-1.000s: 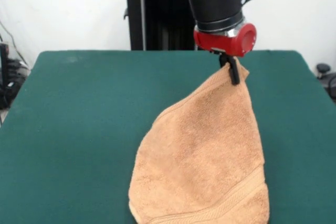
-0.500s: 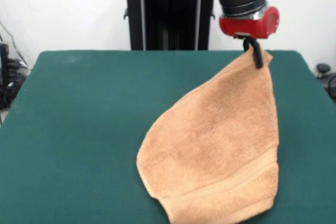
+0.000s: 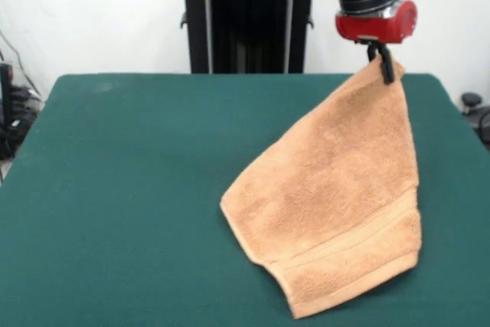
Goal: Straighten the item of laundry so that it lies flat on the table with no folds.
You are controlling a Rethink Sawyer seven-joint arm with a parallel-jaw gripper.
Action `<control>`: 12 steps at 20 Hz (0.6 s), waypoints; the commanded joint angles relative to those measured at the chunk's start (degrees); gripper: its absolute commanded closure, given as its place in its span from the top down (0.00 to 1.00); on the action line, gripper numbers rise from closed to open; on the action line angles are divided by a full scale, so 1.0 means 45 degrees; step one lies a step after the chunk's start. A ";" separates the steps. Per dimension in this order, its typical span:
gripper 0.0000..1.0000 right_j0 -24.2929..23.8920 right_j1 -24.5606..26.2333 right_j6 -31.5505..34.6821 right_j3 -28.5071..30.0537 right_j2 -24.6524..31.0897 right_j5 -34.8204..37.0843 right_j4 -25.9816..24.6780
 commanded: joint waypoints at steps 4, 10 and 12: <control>0.00 0.1128 -0.0336 0.2863 0.2127 0.0160 -0.0848 0.0289; 0.00 0.1371 0.0064 0.2532 0.1910 -0.0098 -0.0949 0.0302; 0.00 0.1379 0.0042 0.2393 0.1924 -0.0183 -0.0858 0.0240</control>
